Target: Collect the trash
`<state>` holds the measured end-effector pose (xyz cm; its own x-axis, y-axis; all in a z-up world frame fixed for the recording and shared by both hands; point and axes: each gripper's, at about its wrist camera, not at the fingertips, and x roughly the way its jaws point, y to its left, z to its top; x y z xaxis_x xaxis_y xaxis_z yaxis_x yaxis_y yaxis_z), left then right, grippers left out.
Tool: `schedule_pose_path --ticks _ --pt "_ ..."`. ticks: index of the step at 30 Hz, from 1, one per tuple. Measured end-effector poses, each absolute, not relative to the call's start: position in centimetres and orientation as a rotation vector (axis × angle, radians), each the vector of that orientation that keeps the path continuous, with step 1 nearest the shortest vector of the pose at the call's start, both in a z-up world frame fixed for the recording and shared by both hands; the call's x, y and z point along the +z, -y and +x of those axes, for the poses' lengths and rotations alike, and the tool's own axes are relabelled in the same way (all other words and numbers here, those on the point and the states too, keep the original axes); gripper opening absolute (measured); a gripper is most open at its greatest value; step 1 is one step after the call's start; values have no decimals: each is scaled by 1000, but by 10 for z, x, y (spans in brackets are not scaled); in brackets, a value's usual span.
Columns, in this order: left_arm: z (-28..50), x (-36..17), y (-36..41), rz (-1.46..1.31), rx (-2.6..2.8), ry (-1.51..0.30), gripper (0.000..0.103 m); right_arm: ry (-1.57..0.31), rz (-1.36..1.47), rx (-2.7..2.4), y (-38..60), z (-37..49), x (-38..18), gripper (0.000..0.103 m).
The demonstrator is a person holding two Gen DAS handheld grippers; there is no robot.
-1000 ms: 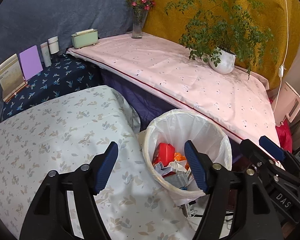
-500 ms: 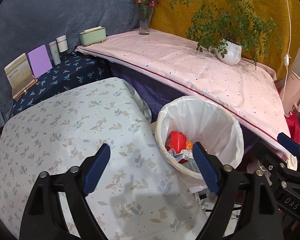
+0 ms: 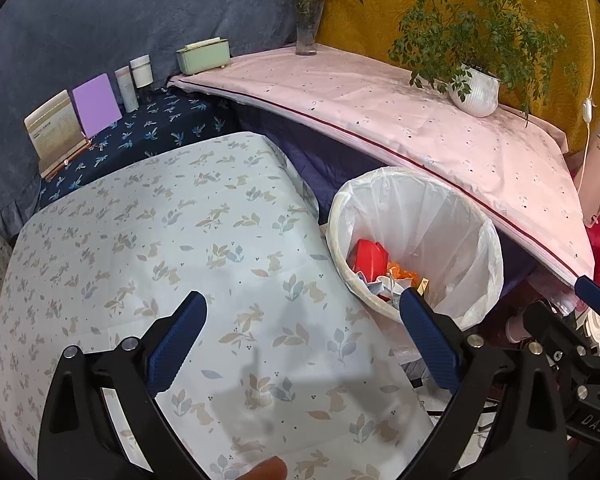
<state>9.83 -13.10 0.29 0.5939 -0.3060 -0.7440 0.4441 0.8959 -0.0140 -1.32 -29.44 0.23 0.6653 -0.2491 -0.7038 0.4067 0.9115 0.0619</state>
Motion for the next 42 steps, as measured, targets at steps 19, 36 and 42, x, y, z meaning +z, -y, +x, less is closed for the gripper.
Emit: schedule_pose_path --ticks 19,36,42 --pt "87 -18 125 166 -405 -877 93 -787 124 -368 278 -20 -15 96" --pt "82 -17 130 205 -388 -861 93 -775 97 -380 276 -21 -11 96" --pt "81 -16 131 207 -386 -863 93 -774 96 -379 277 -21 -10 96"
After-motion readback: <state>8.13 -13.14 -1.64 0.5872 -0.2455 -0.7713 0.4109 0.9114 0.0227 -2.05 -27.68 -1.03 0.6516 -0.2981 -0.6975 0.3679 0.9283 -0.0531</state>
